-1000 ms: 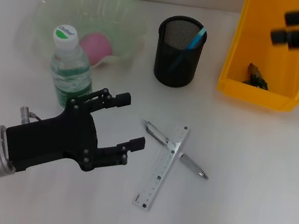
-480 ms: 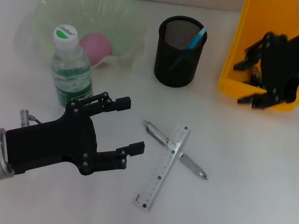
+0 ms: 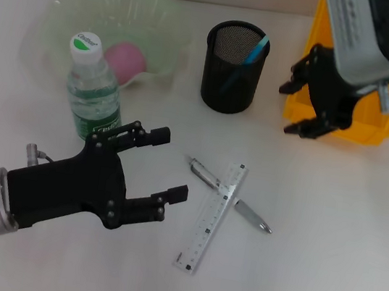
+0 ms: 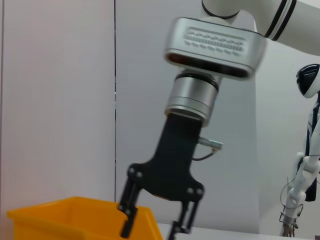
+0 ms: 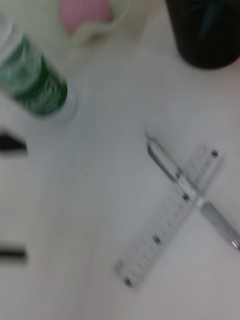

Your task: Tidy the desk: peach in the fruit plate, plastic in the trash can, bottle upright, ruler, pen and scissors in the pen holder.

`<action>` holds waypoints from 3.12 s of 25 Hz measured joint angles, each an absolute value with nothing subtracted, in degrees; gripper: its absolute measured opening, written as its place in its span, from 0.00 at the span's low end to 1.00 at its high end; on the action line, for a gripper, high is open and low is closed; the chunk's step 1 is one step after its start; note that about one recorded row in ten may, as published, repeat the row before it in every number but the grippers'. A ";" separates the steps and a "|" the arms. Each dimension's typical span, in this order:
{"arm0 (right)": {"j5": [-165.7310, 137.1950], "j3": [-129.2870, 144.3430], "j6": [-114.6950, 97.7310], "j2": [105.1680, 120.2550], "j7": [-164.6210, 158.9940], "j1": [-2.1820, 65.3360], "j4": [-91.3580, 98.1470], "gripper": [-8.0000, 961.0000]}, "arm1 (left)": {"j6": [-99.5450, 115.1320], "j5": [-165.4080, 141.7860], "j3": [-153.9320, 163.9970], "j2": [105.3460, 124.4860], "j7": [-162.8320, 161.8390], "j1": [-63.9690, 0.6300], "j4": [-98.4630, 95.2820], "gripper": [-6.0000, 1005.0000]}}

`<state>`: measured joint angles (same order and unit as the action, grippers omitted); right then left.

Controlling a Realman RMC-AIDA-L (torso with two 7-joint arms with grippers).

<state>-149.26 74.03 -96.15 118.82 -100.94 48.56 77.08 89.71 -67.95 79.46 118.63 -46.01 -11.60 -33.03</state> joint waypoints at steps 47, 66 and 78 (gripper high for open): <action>-151.74 75.79 -108.04 119.04 -126.83 40.65 90.22 0.74 | 89.55 -67.83 74.31 118.32 -41.49 -9.33 -30.76 0.80; -150.93 84.38 -106.36 118.12 -97.17 47.12 83.74 0.73 | 90.83 -68.47 75.92 118.26 -42.47 -8.56 -29.40 0.79; -129.57 71.44 -105.50 119.52 -110.91 25.73 100.30 0.73 | 94.34 -73.37 74.71 118.08 -55.95 -12.32 -33.26 0.79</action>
